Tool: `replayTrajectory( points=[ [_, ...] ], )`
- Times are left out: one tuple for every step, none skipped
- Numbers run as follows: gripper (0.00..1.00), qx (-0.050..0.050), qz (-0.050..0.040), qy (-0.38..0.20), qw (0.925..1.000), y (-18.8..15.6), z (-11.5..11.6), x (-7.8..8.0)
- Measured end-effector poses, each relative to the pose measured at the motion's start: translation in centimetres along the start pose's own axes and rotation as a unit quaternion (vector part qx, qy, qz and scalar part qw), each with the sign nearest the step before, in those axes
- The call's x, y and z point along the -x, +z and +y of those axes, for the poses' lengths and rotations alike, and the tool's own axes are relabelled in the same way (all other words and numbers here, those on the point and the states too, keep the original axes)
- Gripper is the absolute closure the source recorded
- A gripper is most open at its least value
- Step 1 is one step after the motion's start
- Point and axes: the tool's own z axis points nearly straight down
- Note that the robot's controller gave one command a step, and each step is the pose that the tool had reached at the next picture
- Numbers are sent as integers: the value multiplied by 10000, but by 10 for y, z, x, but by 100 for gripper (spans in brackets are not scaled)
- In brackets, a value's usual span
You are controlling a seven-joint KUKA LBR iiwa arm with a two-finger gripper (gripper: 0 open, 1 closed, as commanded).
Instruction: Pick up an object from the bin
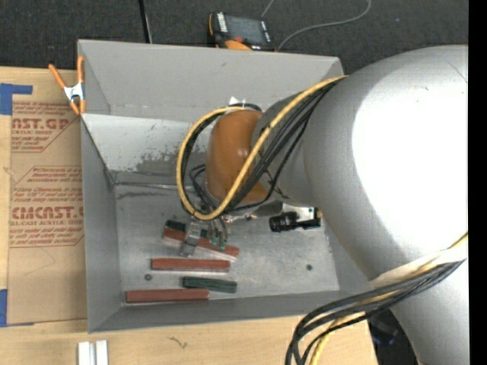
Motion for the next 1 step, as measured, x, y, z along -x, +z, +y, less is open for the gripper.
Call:
replayTrajectory(
  points=[
    [0, -11, 16, -2, 10000, 3, -1, -2]
  ],
)
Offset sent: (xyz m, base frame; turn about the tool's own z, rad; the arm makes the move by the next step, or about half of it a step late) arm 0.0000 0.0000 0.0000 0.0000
